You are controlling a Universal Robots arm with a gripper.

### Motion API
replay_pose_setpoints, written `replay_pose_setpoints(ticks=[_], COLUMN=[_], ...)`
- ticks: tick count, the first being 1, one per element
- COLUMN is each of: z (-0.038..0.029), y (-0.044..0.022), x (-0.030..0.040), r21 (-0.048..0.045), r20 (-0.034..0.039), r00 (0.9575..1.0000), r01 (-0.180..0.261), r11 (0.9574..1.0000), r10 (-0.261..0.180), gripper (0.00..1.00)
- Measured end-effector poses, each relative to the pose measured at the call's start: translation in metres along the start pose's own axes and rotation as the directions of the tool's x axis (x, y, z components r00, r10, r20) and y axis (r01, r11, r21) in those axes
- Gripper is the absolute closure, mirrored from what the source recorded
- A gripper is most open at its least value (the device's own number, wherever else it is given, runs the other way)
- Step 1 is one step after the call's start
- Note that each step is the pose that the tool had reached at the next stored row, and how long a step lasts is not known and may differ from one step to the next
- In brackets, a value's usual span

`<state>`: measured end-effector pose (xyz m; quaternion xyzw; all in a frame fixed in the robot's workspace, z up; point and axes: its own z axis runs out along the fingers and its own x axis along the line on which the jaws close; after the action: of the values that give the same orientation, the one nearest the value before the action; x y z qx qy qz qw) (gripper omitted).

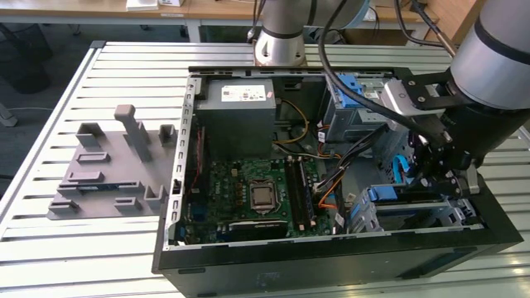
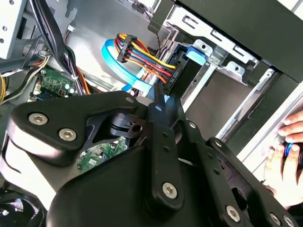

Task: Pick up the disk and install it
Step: 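Insert the second disk wire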

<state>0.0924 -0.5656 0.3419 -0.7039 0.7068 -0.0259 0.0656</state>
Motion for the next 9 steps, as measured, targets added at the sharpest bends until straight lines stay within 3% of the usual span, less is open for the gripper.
replay_pose_setpoints(ticks=[3,6,9], z=[-0.0002,0.0001,0.0002], y=[-0.0023,-0.0049,-0.005], x=[-0.0001,-0.0001,-0.0001], r21=[-0.0172,-0.04,-0.0423], r20=[-0.0003,-0.0006,-0.0007], r00=[1.0,1.0,1.0], r01=[-0.001,-0.002,-0.003], r11=[0.9999,0.9992,0.9991], r10=[0.001,0.002,0.003], gripper=[0.78,0.89,0.89])
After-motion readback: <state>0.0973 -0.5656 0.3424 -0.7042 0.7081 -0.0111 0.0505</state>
